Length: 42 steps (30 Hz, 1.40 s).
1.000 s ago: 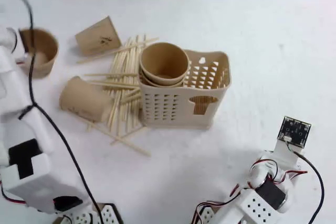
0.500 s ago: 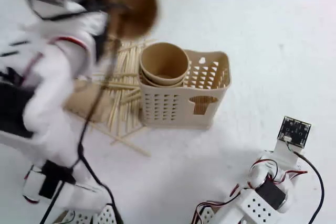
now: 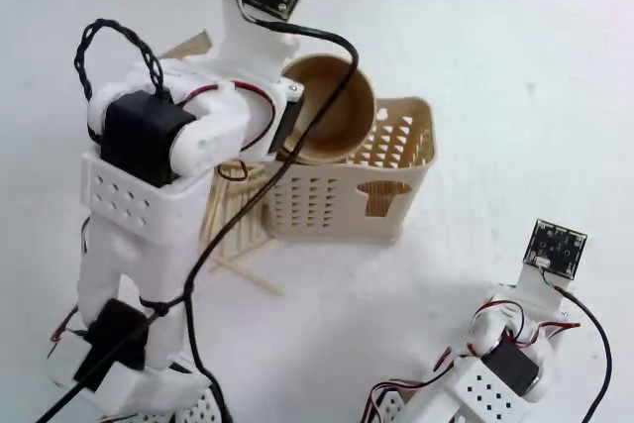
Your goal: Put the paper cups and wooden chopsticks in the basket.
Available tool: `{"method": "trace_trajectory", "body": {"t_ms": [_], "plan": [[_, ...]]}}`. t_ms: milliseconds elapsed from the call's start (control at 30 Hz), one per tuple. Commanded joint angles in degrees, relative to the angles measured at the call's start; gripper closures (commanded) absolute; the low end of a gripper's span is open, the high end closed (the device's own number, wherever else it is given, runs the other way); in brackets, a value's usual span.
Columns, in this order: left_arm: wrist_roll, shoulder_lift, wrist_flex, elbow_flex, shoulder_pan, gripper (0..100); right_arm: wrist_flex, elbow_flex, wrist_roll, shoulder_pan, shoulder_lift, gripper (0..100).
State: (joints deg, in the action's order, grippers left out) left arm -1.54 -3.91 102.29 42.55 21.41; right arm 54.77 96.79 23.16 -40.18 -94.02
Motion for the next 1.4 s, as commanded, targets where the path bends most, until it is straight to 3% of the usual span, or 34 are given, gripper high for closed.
{"method": "trace_trajectory", "body": {"t_ms": [0,200,433,867,1200,1367], "plan": [[0.53,-1.98,0.0,-2.29,-3.38,98,-0.84,0.35,-0.44,-0.22,-0.22,95.1],[0.26,-1.63,-1.76,-2.99,-5.85,97,-0.84,0.35,-0.44,-0.22,-0.22,95.1],[0.26,-1.63,-5.19,-7.91,-5.41,85,-0.84,0.35,-0.44,-0.22,-0.22,95.2],[0.26,-1.63,-6.07,-1.49,-5.41,85,-0.84,0.35,-0.44,-0.22,-0.22,95.2],[0.18,-1.63,-17.76,-1.58,-5.41,85,-0.84,0.35,-0.44,-0.22,-0.22,95.3],[0.18,-0.48,-18.2,-3.34,-5.41,85,-0.84,0.35,-0.44,-0.22,-0.22,95.3]]}}
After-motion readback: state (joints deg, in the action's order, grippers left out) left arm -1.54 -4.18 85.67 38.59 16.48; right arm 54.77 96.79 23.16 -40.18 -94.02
